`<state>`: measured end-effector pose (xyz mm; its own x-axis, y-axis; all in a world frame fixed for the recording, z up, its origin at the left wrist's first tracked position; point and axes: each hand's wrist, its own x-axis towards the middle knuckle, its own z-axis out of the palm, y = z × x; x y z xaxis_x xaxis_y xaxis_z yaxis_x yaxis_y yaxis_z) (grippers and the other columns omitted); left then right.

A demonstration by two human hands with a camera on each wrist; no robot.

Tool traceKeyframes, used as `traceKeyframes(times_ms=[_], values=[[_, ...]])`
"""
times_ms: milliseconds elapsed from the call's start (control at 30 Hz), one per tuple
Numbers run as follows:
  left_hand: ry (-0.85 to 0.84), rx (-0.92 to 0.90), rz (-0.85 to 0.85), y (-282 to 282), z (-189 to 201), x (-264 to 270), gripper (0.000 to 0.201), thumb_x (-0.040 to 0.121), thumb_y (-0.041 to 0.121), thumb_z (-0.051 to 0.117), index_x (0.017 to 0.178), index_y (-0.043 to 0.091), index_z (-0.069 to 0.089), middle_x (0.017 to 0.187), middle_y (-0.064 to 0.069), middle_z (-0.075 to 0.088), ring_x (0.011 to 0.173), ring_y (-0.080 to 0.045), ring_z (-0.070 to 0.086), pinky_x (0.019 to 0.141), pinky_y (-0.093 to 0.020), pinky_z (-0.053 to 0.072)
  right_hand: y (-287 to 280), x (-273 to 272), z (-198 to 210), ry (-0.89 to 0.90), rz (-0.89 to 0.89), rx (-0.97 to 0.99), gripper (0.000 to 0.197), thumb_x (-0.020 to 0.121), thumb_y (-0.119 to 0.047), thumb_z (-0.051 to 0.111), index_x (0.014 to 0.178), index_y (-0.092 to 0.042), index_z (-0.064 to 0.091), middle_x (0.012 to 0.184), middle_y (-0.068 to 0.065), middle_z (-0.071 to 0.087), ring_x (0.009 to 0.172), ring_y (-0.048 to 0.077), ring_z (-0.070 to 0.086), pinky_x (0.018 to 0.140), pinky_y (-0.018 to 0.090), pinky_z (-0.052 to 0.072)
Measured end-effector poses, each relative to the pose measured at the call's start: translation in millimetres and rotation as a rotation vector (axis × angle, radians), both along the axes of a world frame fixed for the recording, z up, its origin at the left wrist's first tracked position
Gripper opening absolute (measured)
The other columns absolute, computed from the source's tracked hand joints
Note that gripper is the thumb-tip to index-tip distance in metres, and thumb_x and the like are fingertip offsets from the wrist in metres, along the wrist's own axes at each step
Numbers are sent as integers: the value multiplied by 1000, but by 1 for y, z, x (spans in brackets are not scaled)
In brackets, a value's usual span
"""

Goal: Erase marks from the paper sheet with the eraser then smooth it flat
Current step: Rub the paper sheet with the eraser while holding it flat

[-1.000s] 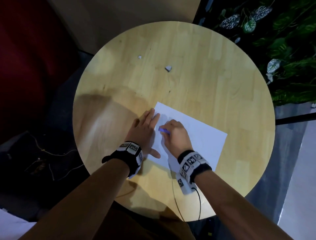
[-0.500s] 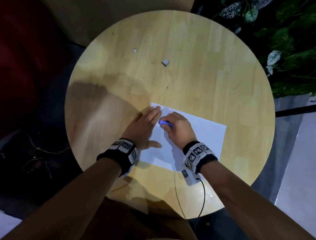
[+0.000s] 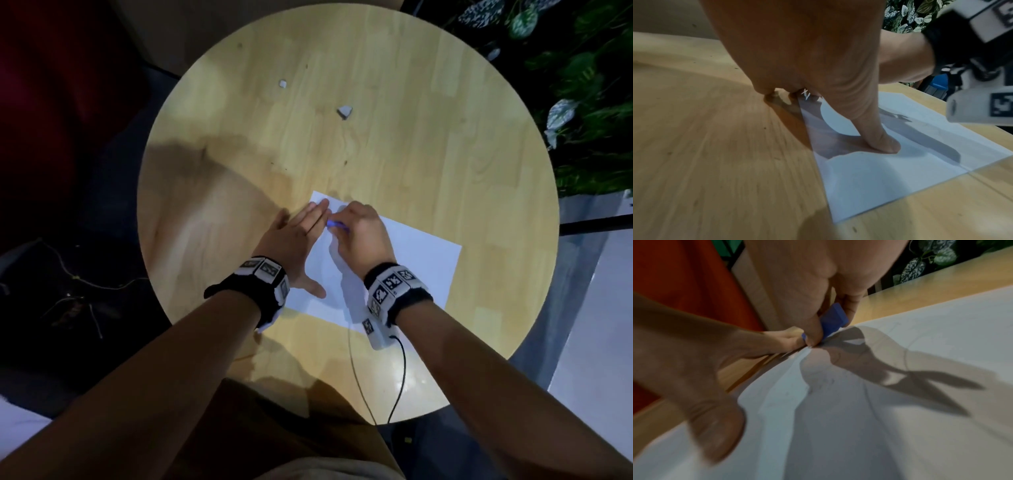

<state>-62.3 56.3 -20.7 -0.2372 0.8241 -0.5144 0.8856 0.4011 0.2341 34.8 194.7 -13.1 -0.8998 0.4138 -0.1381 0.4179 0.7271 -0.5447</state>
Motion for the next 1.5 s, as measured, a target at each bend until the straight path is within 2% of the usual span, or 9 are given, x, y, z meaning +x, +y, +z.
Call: traceKeyframes(times_ms=[233, 400, 600, 767, 967, 1133, 1300, 1367, 1500], values=[[19, 12, 32, 2, 2, 2, 151, 51, 84, 72, 158, 15, -6, 165, 1, -17, 153, -14, -8, 122, -46, 8, -22, 53, 13, -13, 223, -49, 14, 77, 1, 66, 83, -10, 72, 82, 7, 63, 72, 31, 55, 64, 38, 51], [41, -11, 27, 4, 1, 4, 153, 47, 87, 71, 158, 15, -6, 166, 1, -14, 153, -17, -5, 121, -45, 11, -5, 15, -4, 36, -23, 10, 15, 81, -2, 63, 89, -10, 74, 86, 8, 64, 78, 32, 55, 67, 40, 51], [25, 2, 44, 4, 0, 3, 152, 48, 84, 73, 159, 13, -2, 166, 1, -13, 153, -17, -6, 121, -47, 11, -33, 56, 11, -37, 231, -73, 16, 74, 0, 61, 80, -12, 70, 83, 6, 62, 75, 31, 55, 62, 39, 51], [29, -16, 29, 4, 1, 4, 153, 48, 85, 72, 159, 15, -7, 166, 1, -15, 153, -17, -7, 121, -45, 10, -1, 3, -4, -6, -64, 34, 16, 79, -1, 62, 85, -12, 73, 85, 8, 63, 78, 31, 55, 67, 37, 50], [-5, 2, 49, 3, 2, 2, 149, 53, 80, 74, 158, 15, -9, 165, 3, -19, 152, -13, -12, 122, -46, 6, -32, 53, 20, -41, 204, -30, 19, 70, 6, 68, 80, -11, 72, 79, 5, 63, 70, 30, 56, 61, 28, 48], [20, -13, 46, 3, 0, 4, 151, 50, 82, 74, 158, 16, -8, 166, 2, -14, 153, -15, -7, 122, -47, 8, 2, 1, 0, 15, -73, 44, 15, 79, 0, 65, 88, -9, 74, 86, 10, 64, 80, 33, 58, 69, 36, 51], [-19, 1, 71, 2, 2, 4, 148, 52, 80, 75, 158, 17, -8, 165, 4, -18, 152, -13, -11, 123, -46, 6, -40, 57, 17, -41, 115, -43, 16, 76, 1, 66, 86, -9, 72, 85, 6, 63, 76, 31, 56, 64, 36, 50], [-16, -4, 64, 2, 3, 3, 148, 53, 80, 74, 158, 17, -8, 165, 4, -19, 152, -13, -11, 123, -46, 5, -28, 46, 15, -59, 137, -36, 16, 75, 2, 66, 83, -9, 72, 82, 7, 62, 73, 31, 56, 62, 36, 51], [5, -23, 59, 3, 2, 5, 150, 52, 82, 73, 157, 17, -12, 165, 4, -19, 152, -13, -11, 122, -46, 4, 3, -5, -2, -1, -119, 43, 11, 82, -5, 65, 88, -9, 72, 87, 10, 63, 79, 32, 58, 70, 35, 50]])
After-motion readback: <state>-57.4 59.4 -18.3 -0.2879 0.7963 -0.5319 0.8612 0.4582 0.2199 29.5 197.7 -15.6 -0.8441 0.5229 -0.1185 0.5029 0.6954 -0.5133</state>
